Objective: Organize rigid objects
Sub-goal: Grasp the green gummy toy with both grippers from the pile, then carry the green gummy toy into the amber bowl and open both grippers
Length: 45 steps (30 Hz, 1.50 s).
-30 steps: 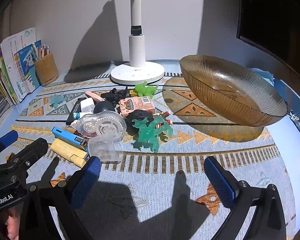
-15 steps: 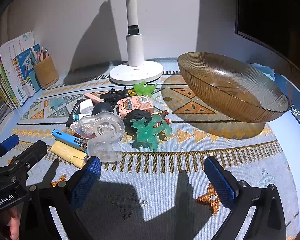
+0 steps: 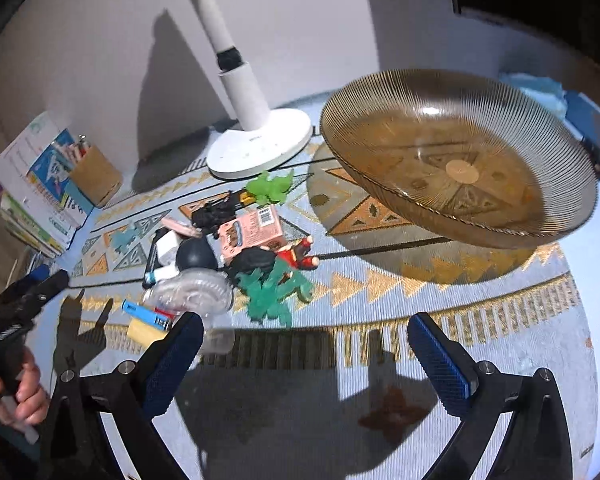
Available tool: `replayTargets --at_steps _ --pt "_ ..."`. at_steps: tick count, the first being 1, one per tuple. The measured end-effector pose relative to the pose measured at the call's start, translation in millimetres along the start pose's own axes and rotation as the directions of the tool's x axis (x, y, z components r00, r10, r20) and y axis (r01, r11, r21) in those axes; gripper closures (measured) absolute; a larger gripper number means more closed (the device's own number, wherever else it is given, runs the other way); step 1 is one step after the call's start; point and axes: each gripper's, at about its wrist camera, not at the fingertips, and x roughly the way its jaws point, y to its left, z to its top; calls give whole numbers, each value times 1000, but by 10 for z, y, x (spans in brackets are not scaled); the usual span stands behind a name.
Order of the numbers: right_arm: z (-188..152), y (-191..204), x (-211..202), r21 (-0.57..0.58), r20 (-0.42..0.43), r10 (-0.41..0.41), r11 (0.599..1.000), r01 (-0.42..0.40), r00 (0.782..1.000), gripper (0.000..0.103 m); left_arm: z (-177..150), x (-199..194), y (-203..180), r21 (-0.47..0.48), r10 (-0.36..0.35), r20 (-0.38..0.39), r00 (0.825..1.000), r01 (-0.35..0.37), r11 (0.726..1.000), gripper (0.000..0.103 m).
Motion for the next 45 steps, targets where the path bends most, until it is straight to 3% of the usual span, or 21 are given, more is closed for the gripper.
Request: replayTargets --at_steps 3,7,12,14,16,18,19,20,22,29,35,40,42,45 --pt "9 55 111 -11 -38 9 1000 -10 999 20 92 286 136 38 -32 -51 998 34 999 1" --pt "14 142 217 -23 -64 6 1000 -8 998 21 221 683 264 63 -69 -131 989 78 995 1" --pt "66 131 336 -8 -91 -5 1000 4 996 28 322 894 241 86 -86 -143 986 99 991 7" --pt "61 138 370 -21 -112 -15 1000 13 994 36 324 951 184 101 -102 -158 982 119 988 22" --pt "58 148 401 -24 -119 -9 1000 6 993 37 305 998 114 124 -106 -173 979 128 984 32" --pt "56 166 423 -23 -114 1 1000 -4 993 40 289 1022 65 139 -107 -173 979 131 981 49" --pt "62 178 431 -27 -107 -3 1000 0 994 41 280 1038 49 145 -96 -177 980 123 982 63" --pt "68 192 433 -33 -104 -10 999 7 995 47 277 1035 49 145 -85 -170 982 110 983 69" --pt "87 209 451 -38 -114 -8 999 4 993 58 276 994 64 132 -96 -157 983 117 984 69" --pt "56 179 287 -19 -77 41 999 -42 996 62 268 672 -10 110 -130 -96 987 140 984 69" --pt "57 115 -253 -35 38 53 998 -52 998 62 401 176 -324 140 -191 -18 982 191 972 69" --pt "274 -207 -819 6 167 -5 1000 4 986 62 748 -340 -837 174 -310 60 949 296 939 69" --pt "413 -395 -1084 33 228 -56 998 50 972 62 924 -564 -1138 197 -366 99 925 342 919 69" --pt "614 -647 -1313 69 254 -139 990 126 957 62 1136 -727 -1612 202 -449 119 886 421 884 69"
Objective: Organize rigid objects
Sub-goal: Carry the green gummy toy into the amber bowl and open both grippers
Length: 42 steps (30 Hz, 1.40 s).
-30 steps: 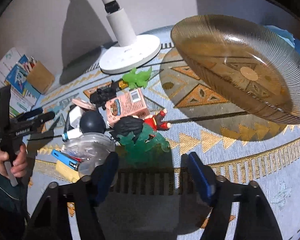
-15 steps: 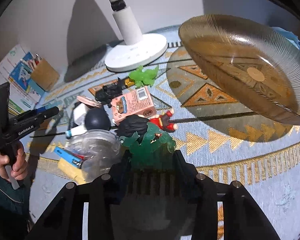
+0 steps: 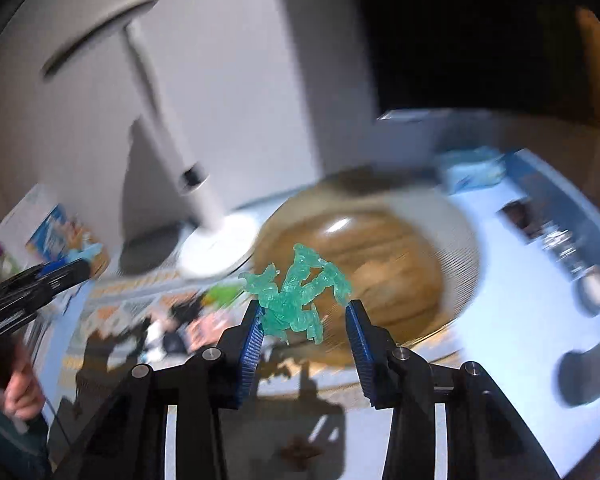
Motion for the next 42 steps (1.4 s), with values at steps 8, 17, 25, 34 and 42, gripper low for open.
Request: replayTargets --at_steps 8,17,25,34,42 --pt "26 -328 313 -41 -101 -85 996 81 991 62 -61 1192 -682 -27 -5 -186 983 0 1000 69" --pt "-51 -468 611 -95 -182 -132 989 116 974 62 -254 1717 -794 -43 -13 -278 961 1 999 69" --pt "-25 -604 768 -58 -229 -167 986 158 959 34 -279 1772 -769 -69 -47 -278 960 29 997 34" --pt "81 -650 372 18 -116 -131 991 134 985 19 -133 1118 -469 -105 -7 -140 990 -8 994 23" --pt "73 -161 66 -38 -75 -45 998 43 996 19 -194 248 -176 -127 80 -23 997 -82 988 23"
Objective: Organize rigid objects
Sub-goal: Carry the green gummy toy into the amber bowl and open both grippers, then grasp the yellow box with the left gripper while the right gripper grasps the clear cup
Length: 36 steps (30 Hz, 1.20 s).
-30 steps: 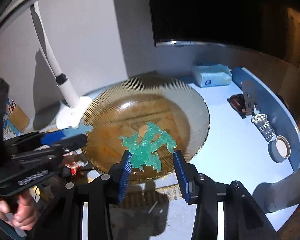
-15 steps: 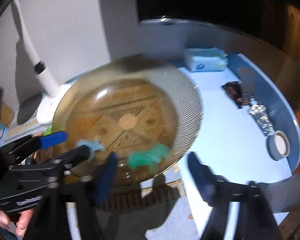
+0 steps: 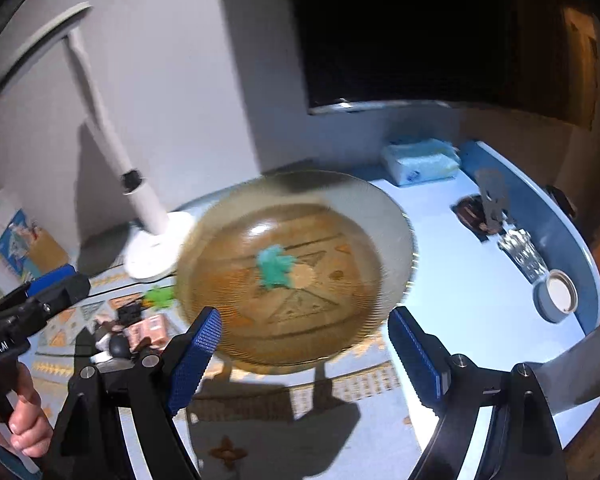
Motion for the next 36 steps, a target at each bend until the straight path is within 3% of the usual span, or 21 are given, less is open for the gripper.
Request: replayTargets --at_steps 6,10,12,13,14,18,24,29,36 --pt "-11 488 -285 -90 42 88 992 -84 995 19 -215 -838 520 -106 72 117 991 -60 993 23" --pt "-43 787 -333 -137 33 162 978 -156 986 19 -335 -1301 840 -165 173 173 970 -145 976 23" --pt "-104 916 -310 -156 29 189 971 -182 982 19 -431 -1386 932 -175 210 177 962 -179 968 19" --pt "-150 975 -270 -163 19 203 967 -197 979 19 -493 -1389 974 -181 223 171 960 -192 965 13" --pt "-209 1028 -207 -168 1 220 962 -216 976 19 -589 -1352 1028 -190 242 155 958 -212 959 8" --pt "-503 1197 139 -155 -107 258 950 -272 960 19 -1027 -992 1268 -215 271 19 962 -261 941 8" --pt "-898 1305 690 -127 -274 254 946 -297 927 19 -1597 -307 1236 -234 193 -168 967 -229 945 8" --pt "-1073 1372 869 -158 -329 230 943 -293 916 24 -1694 -15 915 -136 210 -213 954 -242 961 8" --pt "-1061 1494 974 -128 -360 275 932 -339 892 31 -1662 310 743 -51 296 -268 917 -320 946 8"
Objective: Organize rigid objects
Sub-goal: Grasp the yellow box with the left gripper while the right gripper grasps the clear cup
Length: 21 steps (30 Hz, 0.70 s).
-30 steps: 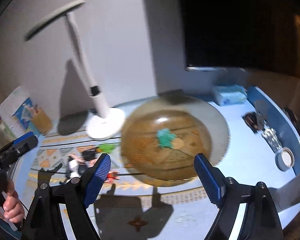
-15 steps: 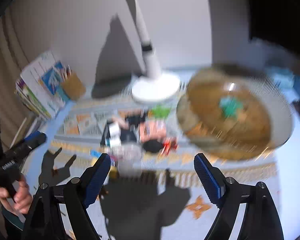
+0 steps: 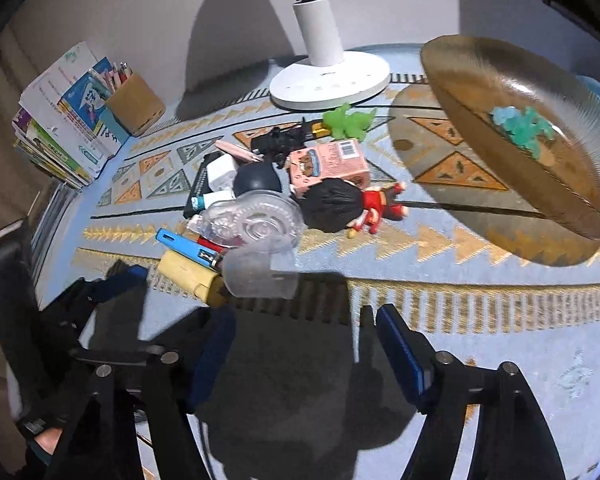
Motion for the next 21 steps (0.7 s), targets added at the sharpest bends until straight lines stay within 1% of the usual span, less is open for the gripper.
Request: replayTargets --at_steps 2,7,9,11,13,16,18,21 --pt "40 67 54 0 -8 13 1000 -13 1000 31 11 11 -3 5 17 -1 1000 -17 1000 8" --pt "117 183 250 0 -23 21 1000 -21 1000 31 28 8 31 -2 16 -3 1000 -16 1000 8" --pt "112 207 290 -14 -23 -6 1000 5 1000 32 19 6 67 -6 30 -9 1000 -30 1000 8" --pt "88 179 270 -26 -14 -44 999 44 999 35 -20 -16 174 -22 33 -13 999 -34 999 8" --pt "69 94 201 -19 -1 -60 998 60 998 35 -86 -60 341 -47 54 -14 998 -54 997 8" --pt "20 -142 49 25 19 -69 997 69 997 35 -162 -120 647 -99 92 -21 996 -93 991 8" --pt "-3 -310 -30 68 28 -88 994 86 996 35 -209 -175 882 -142 112 -31 993 -115 983 8" --pt "-37 -542 -110 134 26 -101 986 96 995 35 -262 -253 1224 -223 147 -34 989 -151 963 8"
